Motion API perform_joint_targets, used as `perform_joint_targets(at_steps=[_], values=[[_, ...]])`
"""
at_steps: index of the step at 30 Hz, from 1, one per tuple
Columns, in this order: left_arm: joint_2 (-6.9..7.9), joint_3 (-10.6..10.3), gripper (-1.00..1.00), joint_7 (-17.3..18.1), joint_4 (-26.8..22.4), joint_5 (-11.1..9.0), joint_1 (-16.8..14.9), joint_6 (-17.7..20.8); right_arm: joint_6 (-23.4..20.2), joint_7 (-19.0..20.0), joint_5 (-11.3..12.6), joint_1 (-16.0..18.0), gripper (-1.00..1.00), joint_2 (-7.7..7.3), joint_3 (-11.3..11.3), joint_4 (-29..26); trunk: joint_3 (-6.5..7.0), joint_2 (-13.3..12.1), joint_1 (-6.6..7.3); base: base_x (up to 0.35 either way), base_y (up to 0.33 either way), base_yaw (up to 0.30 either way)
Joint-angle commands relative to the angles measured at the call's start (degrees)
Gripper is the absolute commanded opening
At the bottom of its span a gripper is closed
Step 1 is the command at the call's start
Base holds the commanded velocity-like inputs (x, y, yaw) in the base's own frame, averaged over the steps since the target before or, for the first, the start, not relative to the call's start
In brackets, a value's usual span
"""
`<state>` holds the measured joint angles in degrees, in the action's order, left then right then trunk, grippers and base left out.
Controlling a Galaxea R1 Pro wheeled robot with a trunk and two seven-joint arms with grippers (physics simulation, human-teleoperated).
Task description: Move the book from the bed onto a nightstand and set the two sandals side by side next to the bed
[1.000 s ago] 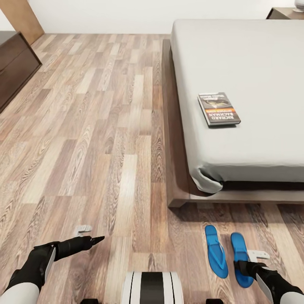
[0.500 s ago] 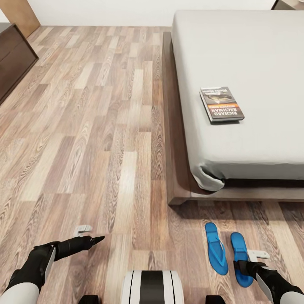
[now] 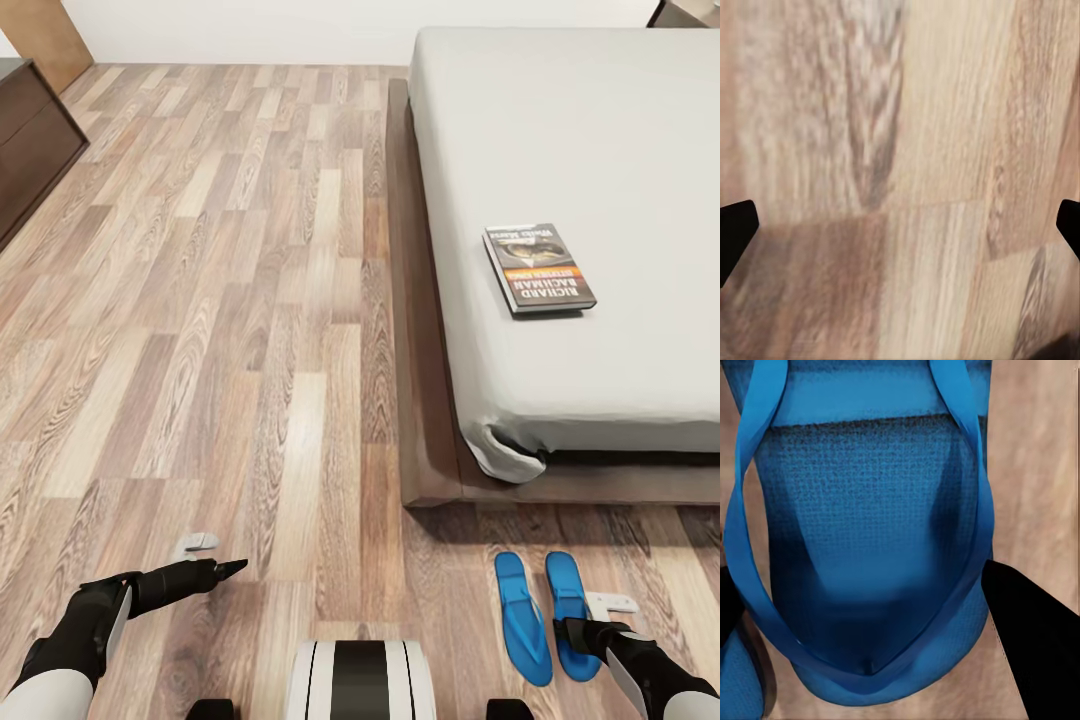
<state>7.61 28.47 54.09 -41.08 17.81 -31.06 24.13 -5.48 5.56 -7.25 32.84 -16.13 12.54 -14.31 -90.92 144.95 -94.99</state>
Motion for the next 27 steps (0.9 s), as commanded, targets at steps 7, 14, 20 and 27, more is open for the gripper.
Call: perform_joint_targets(at_steps=[7,14,20,27], values=[[-0.08,0.3,1.00,0.4,-0.1,0.4,-0.1,0.5,-0.3,0.5,-0.3,0.0,-1.00,0.04,0.8,-0.3,-0.03,0.0,-0.01,0.028,0.000,0.000],[-0.14,0.2,1.00,0.4,-0.1,0.4,-0.1,0.5,-0.3,0.5,-0.3,0.0,-1.00,0.04,0.9,-0.3,-0.91,0.1,-0.11,0.001,0.000,0.000],[-0.14,0.2,1.00,0.4,-0.1,0.4,-0.1,0.6,-0.3,0.4,-0.4,0.0,-1.00,0.04,0.9,-0.3,-0.91,0.1,-0.11,0.000,0.000,0.000],[-0.14,0.2,1.00,0.4,-0.1,0.4,-0.1,0.6,-0.3,0.4,-0.3,0.0,-1.00,0.04,0.8,-0.3,-0.91,0.1,-0.11,0.000,0.000,0.000]])
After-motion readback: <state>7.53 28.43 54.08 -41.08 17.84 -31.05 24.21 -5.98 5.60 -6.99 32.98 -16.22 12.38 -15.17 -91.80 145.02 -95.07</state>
